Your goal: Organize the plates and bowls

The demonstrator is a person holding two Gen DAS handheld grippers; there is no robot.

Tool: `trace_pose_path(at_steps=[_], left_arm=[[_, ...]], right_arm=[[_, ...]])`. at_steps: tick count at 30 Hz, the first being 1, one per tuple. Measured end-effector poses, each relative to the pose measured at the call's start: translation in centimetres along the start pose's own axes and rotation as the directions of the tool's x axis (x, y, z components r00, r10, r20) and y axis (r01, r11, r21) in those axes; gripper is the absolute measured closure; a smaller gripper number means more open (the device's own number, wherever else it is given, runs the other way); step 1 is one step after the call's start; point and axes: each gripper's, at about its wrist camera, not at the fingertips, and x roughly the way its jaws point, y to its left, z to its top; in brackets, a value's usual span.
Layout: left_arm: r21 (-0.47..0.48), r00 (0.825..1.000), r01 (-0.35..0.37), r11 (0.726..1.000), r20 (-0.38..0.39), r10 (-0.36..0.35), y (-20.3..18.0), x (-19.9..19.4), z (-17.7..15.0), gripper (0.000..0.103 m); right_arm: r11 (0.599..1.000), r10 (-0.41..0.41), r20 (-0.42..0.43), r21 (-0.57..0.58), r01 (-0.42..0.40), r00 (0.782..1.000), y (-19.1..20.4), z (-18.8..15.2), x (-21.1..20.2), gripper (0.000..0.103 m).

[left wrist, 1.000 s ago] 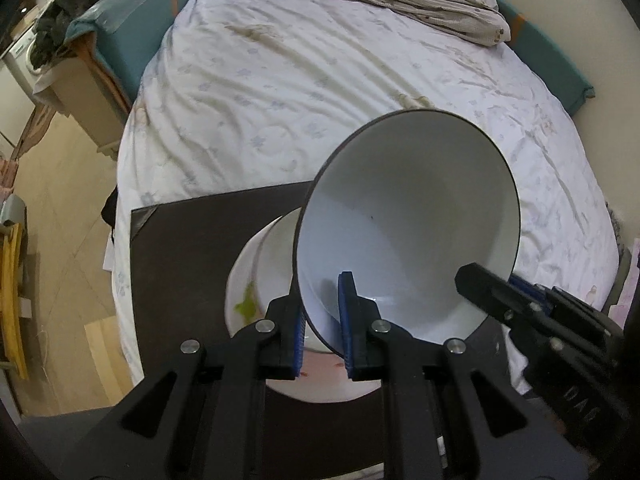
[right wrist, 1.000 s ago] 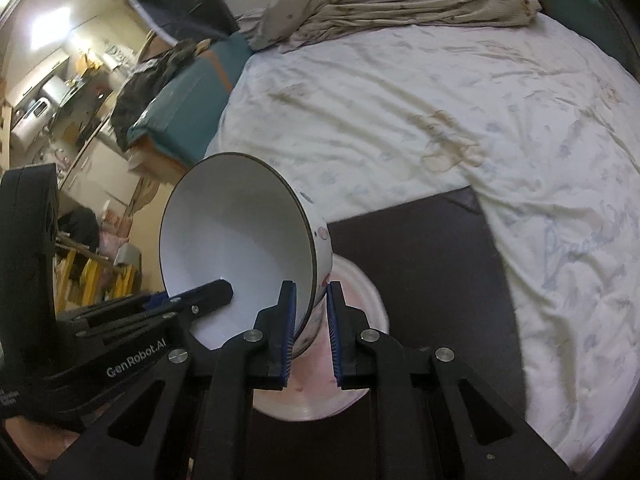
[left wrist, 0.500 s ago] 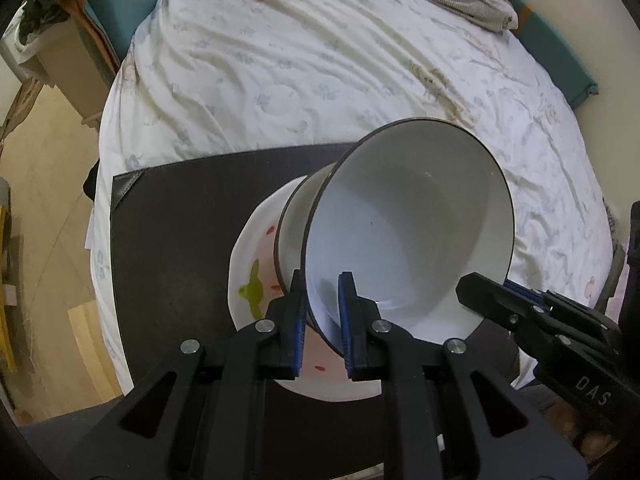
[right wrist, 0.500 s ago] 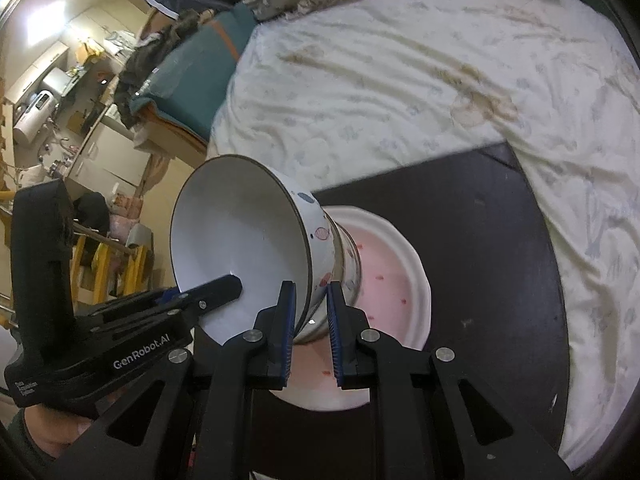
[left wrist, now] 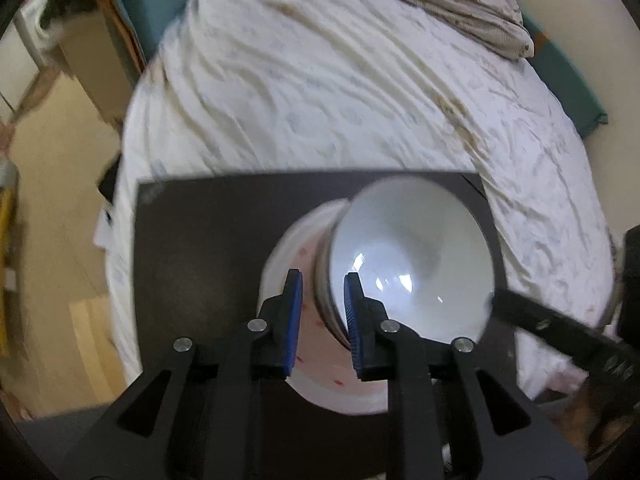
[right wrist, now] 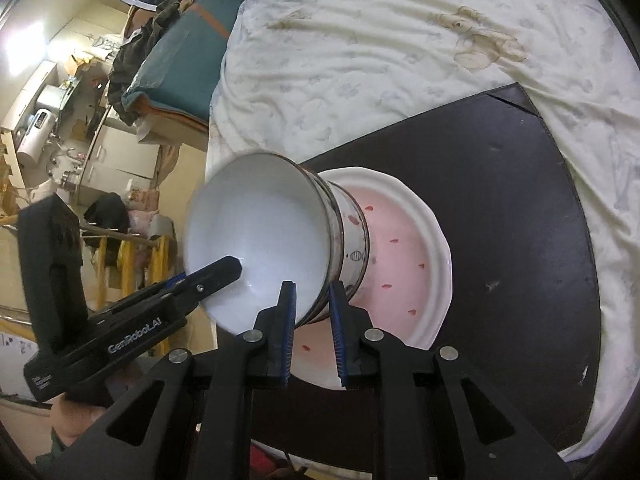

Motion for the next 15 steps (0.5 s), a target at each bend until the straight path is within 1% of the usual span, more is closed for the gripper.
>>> trace_pose_path(at_steps=[1, 3, 5, 6, 9, 10, 12, 15], left_arm=[[-0.002, 1.0, -0.009, 1.0, 0.017, 0.009, 0.2, -0.1, 0.2, 0.083], [-0.038, 1.0, 0.006, 0.999, 0.026, -0.005, 0.9, -0.2, 0.6, 0.074], [-0.073, 0.999, 0.034, 0.997, 0.022, -0.033, 1.7, 0.0, 1.0, 0.073], [-0.09, 0.999, 0.047, 0.995, 0.017, -0.046, 2.0, 0.2, 1.2, 0.073], [-0.089, 0.998, 0.053, 0.995, 0.021, -0.051, 2.1, 0.6, 1.2, 0.073], [-0.086, 0.998, 0.057, 0.995, 0.015, -0.056, 2.2, 0.8, 1.3, 0.073], [-0.093, 0.998, 0.068, 0.993, 0.003, -0.068, 2.0, 1.2, 1.3, 0.073], [-0.091, 0.997, 0.082, 0.992, -0.005, -0.083, 1.5, 1.3, 1.1, 0.073]], right_arm=[[1.0, 0.008, 0.014, 0.002, -0.008, 1.0, -0.1, 0.2, -0.4, 0.083], [1.0, 0.015, 0.065, -0.004, -0.015, 0.998, -0.2, 0.7, -1.4, 0.083], [1.0, -0.005, 0.113, -0.018, 0.007, 0.994, -0.2, 1.2, -1.9, 0.083], [1.0, -0.004, 0.123, -0.019, 0.006, 0.992, -0.3, 1.5, -1.9, 0.083], [1.0, 0.024, 0.111, -0.013, -0.023, 0.994, -0.6, 2.4, -1.0, 0.083], [1.0, 0.021, 0.098, -0.02, -0.019, 0.995, -0.5, 2.6, -0.4, 0.083], [0.999, -0.017, 0.092, -0.039, 0.021, 0.996, -0.3, 2.7, 0.2, 0.082], [0.996, -0.063, 0.106, -0.057, 0.07, 0.992, -0.1, 2.7, 0.4, 0.082]])
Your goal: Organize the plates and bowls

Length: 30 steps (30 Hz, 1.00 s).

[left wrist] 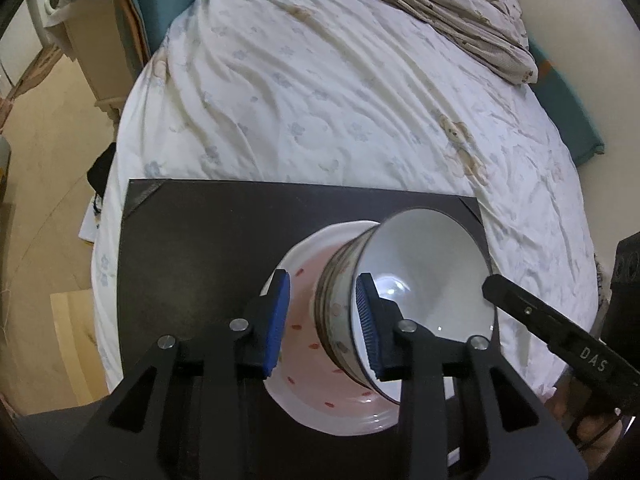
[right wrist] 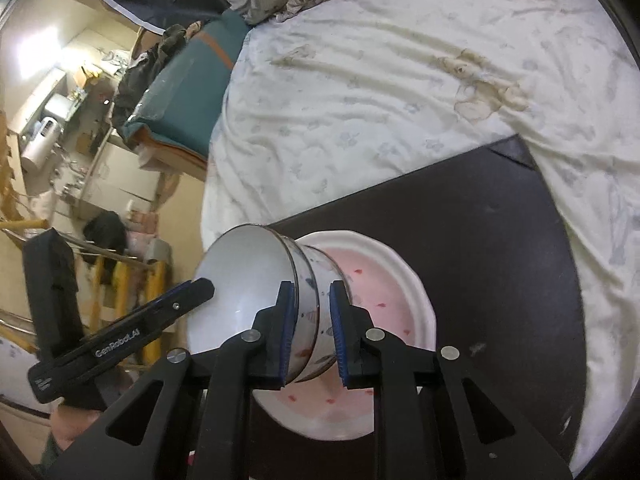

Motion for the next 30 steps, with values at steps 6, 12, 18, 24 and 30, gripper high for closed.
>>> trace_pose_path(at_steps=[6, 12, 18, 24, 30], left_arm=[[0.089, 0.997, -0.041, 0.995, 0.071, 0.035, -1.9, -1.5, -0.9, 0.058], [0.126, 0.987, -0.082, 0.989, 0.15, 0.062, -1.9, -3.9, -2.1, 0.057], [0.116, 0.976, -0.085, 0.99, 0.21, 0.059, -1.1, -6.1, -4.0, 0.056], [0.135, 0.96, -0.1, 0.986, 0.272, 0.06, -0.7, -8.3, -6.7, 0.016], [0.188, 0.93, -0.208, 0.96, 0.342, 0.134, -0.8, -9.5, -10.3, 0.012]], right_arm=[[1.0, -0.004, 0.028, -0.028, 0.005, 1.0, 0.1, -0.5, -0.9, 0.082], [0.996, -0.016, 0.109, -0.085, 0.025, 0.994, 1.4, -1.8, -3.6, 0.071], [0.989, -0.036, 0.215, -0.131, 0.066, 0.976, 2.7, -4.2, -6.1, 0.032], [0.979, -0.085, 0.261, -0.157, 0.129, 0.962, 2.9, -6.5, -7.8, 0.014], [0.974, -0.106, 0.301, -0.159, 0.16, 0.948, 3.3, -9.5, -9.9, 0.008]])
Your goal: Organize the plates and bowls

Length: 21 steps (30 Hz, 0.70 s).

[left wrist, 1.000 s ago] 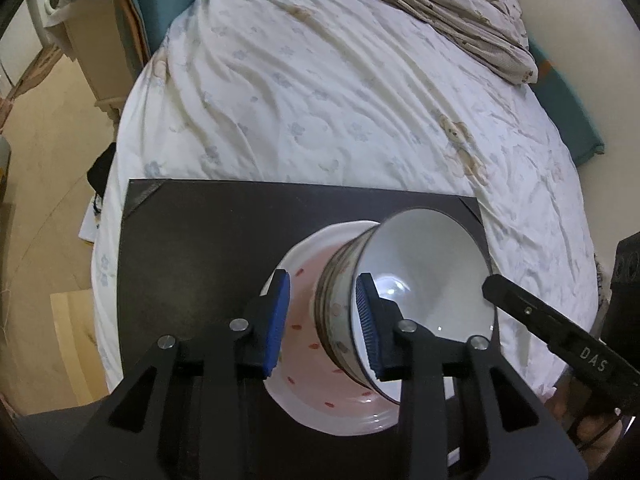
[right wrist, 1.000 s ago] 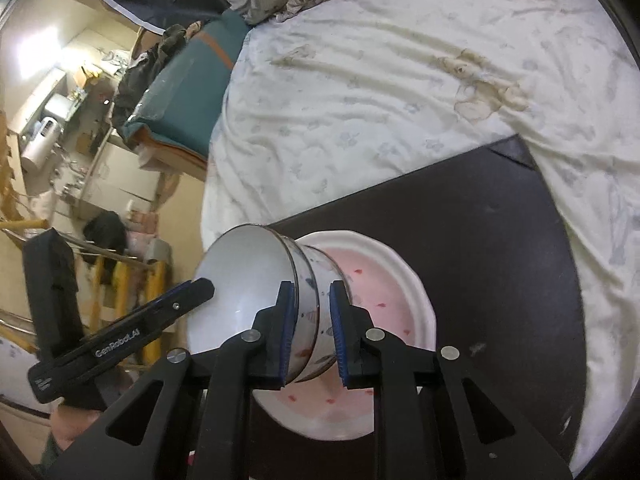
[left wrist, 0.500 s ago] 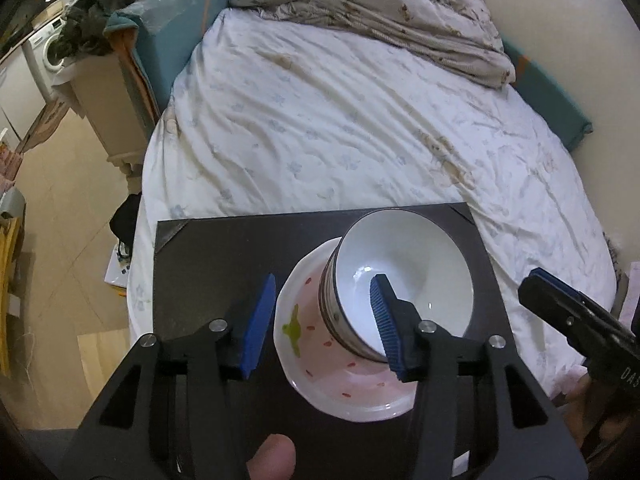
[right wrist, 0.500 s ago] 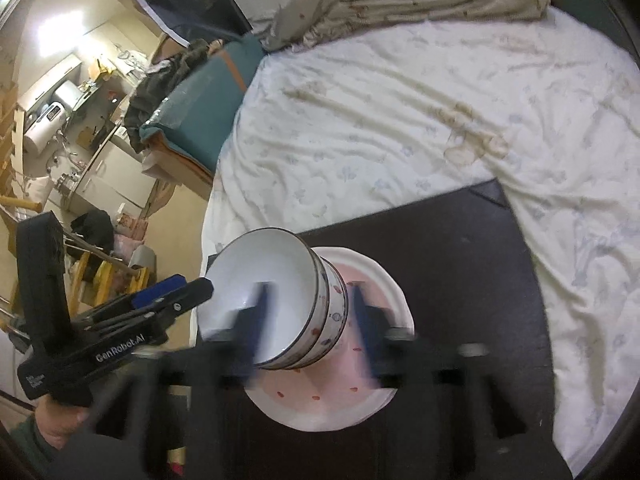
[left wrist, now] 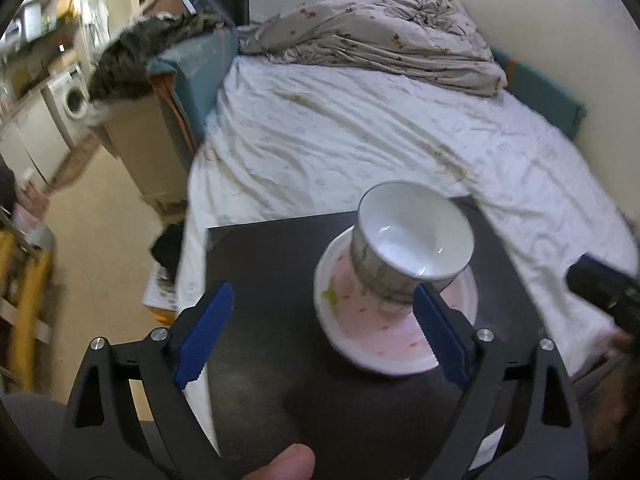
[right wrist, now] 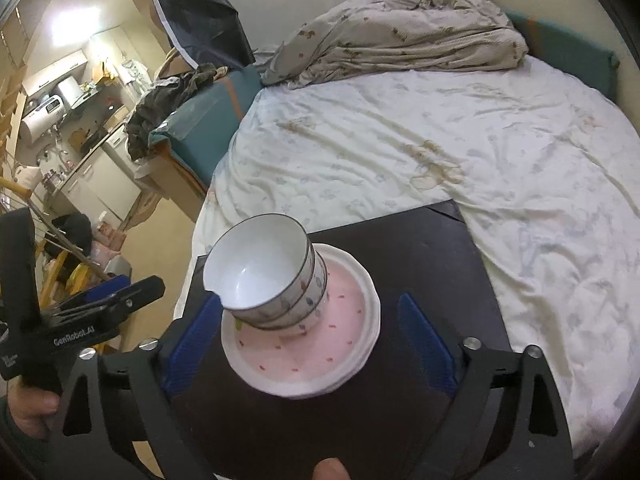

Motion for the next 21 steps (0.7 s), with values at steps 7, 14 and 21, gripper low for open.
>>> trace_pose_path(at_steps=[7, 14, 21], left_arm=[[-0.055, 0.999, 0.05, 0.997, 0.006, -0.05, 0.7, -1.7, -2.4, 0.0], [-0.085, 1.0, 0.004, 0.996, 0.023, -0.002, 1.1, -1.9, -3.0, 0.0], [-0.096, 1.0, -0.002, 0.995, 0.003, 0.002, 0.5, -0.5, -3.6, 0.0]], right_arm=[[0.998, -0.047, 0.061, -0.044, 0.05, 0.997, 1.8, -2.8, -3.0, 0.0], [0.999, -0.046, 0.054, -0.021, 0.047, 0.997, 1.1, -4.8, -2.7, 0.0], [0.991, -0.13, 0.036, -0.03, 0.131, 0.991, 0.7, -5.8, -0.7, 0.0]])
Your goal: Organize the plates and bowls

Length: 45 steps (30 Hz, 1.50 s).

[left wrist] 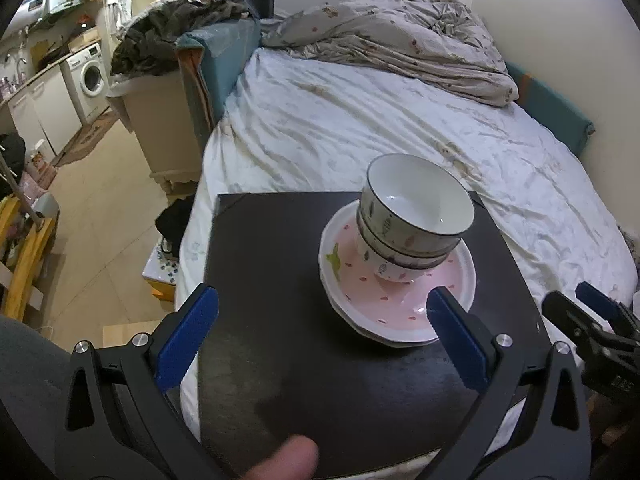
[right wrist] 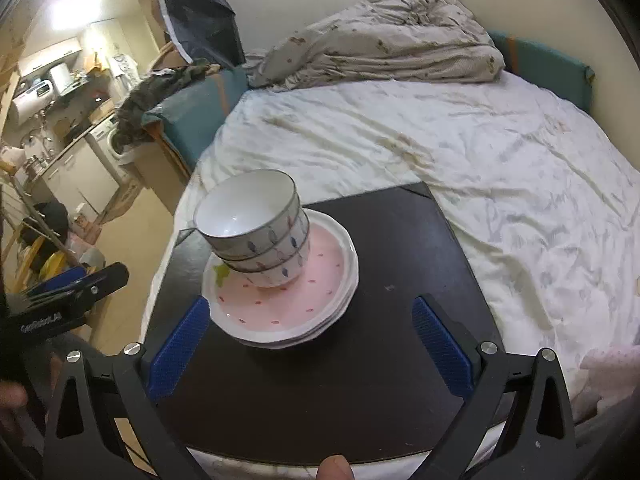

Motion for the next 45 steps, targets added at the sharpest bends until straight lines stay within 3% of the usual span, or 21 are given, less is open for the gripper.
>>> trace_pose_path(at_steps=[9, 19, 41, 45], left_arm=[[0.033, 0.998, -0.021, 0.999, -0.066, 0.023, -0.6, 1.4, -1.0, 0.0], [0.03, 0.998, -0.001, 1.0, -0.07, 0.004, -0.6, 1.2, -1.1, 0.0], [0.032, 0.999, 0.002, 0.999, -0.052, -0.001, -0.6, 1.0, -0.8, 0.0], [0.034, 0.999, 0.001, 0.999, -0.051, 0.001, -0.6, 1.0, -0.9, 0.0]], right_arm=[[0.997, -0.063, -0.011, -0.054, 0.062, 0.998, 0.5, 0.0, 1.7, 0.0], [0.995, -0.083, -0.016, -0.059, 0.082, 0.996, 0.5, 0.0, 1.8, 0.0], [0.996, -0.071, -0.017, -0.059, 0.069, 0.997, 0.5, 0.0, 1.7, 0.0], [0.999, -0.036, -0.03, -0.039, 0.034, 0.999, 0.3, 0.2, 1.7, 0.0]])
